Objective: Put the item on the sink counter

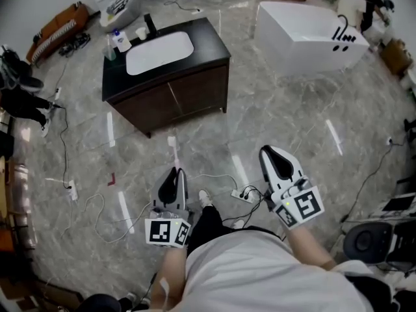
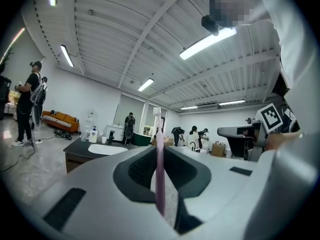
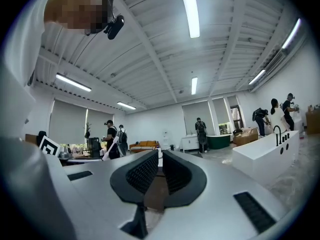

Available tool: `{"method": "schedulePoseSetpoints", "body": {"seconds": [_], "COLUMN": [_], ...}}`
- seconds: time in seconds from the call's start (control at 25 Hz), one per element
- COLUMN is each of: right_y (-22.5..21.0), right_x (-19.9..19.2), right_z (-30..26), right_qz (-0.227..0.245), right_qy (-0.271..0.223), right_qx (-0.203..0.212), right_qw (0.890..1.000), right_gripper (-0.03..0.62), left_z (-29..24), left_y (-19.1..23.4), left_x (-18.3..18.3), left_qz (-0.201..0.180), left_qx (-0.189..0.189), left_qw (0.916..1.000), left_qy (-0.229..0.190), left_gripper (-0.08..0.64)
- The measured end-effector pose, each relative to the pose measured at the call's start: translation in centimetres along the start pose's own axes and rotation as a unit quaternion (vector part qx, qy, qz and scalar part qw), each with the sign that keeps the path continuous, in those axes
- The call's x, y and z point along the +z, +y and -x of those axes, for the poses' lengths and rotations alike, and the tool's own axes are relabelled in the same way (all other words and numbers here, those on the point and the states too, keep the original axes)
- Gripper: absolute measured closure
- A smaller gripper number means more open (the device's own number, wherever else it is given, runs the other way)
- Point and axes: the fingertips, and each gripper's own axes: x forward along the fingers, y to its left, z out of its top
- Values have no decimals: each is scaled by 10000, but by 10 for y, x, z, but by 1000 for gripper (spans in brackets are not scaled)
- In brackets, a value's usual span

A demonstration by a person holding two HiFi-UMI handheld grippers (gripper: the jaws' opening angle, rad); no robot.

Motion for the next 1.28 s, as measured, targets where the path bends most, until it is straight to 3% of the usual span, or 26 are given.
{"method": "schedulePoseSetpoints", "body": {"seconds": [0.6, 1.28], "right_y": [-16, 13], "right_x": [1, -12], "right_z": [-82, -166], "right_qz": [8, 95], "right_qy": [114, 504], "right_qx": [-357, -296], "right_qw": [9993, 9982], "right_gripper": [543, 543], "left_z": [-85, -119], "left_y": [65, 141], "left_x": [16, 1], "left_qz": [71, 467], "left_qx": [-421, -593], "left_qw": [9991, 9970], "left_qy": [-68, 163], "left_gripper": [517, 517]}}
